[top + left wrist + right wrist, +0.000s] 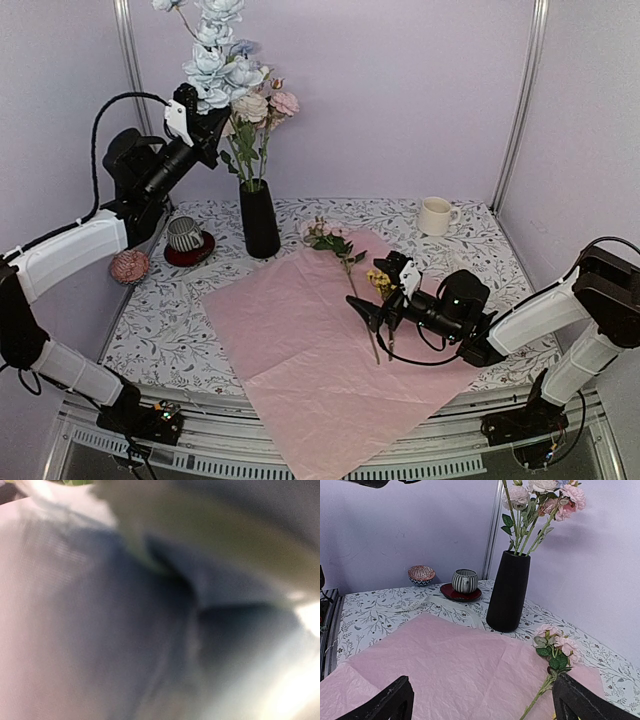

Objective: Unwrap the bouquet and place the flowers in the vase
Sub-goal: Place the fake flower in the vase.

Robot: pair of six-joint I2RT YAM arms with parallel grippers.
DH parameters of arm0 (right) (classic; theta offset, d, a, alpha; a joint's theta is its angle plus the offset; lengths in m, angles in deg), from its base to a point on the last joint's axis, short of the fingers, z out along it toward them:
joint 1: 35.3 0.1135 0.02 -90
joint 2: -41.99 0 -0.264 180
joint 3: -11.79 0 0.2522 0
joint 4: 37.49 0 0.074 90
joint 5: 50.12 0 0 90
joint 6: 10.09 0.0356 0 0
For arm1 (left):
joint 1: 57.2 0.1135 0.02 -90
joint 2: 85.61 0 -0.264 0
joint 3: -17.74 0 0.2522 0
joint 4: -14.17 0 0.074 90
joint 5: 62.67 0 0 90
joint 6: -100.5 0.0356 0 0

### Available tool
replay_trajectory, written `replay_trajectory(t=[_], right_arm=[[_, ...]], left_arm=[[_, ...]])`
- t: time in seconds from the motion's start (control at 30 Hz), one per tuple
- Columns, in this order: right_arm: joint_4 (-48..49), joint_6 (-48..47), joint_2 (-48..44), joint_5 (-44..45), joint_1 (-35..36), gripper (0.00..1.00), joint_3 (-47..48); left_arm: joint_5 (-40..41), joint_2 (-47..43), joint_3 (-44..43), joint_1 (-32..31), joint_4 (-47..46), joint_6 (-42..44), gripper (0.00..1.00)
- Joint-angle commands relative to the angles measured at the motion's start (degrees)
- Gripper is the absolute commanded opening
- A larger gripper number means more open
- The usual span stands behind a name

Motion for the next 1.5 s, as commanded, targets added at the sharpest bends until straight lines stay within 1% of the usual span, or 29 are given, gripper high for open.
replay_trajectory(t=[0.0, 0.13, 0.33, 0.57, 0.77, 1.07, 1.23, 1.4, 1.47], right_arm=[[-0.33, -0.62, 0.62, 0.48, -0.19, 0.99, 1.26], [-0.35, -0.23, 0.45, 0.26, -0.21, 0.99, 1.16], [-0.76, -0.18, 0.53, 0.16, -0.2, 0.99, 1.37], [-1.8, -0.09, 0.82, -0.32, -0.19, 0.99, 1.89], [-2.23, -0.01, 0.89, -0.37, -0.18, 0.99, 2.2], [-3.31, 0.05, 1.49, -0.68, -0.26, 0.99, 3.03], [-3.69, 0.17, 1.72, -0.67, -0.23, 0.99, 3.24], [-3.77, 0.11, 1.67, -0.77, -0.19, 0.99, 3.31], [-3.86, 0.17, 1.68, -0.85, -0.21, 0.99, 3.29]], left_arm=[[-0.05, 0.39, -0.54, 1.99, 0.31, 0.06, 0.0], [-0.46, 2.04, 1.15, 3.09, -2.63, -0.88, 0.0], [-2.72, 6.59, 2.83, 5.99, -4.35, -8.21, 0.0], [-3.15, 10.56, 4.95, 6.92, -5.09, -15.91, 0.0], [-2.28, 14.2, 4.92, 6.92, -1.33, -18.65, 0.0], [-2.47, 17.01, 7.28, 6.96, 0.06, -20.06, 0.0], [-1.25, 17.56, 9.08, 6.91, 0.18, -19.81, 0.05], [-1.99, 17.97, 8.81, 6.83, 1.97, -19.71, 0.21], [-2.72, 18.17, 8.29, 6.89, 2.86, -19.63, 0.25]])
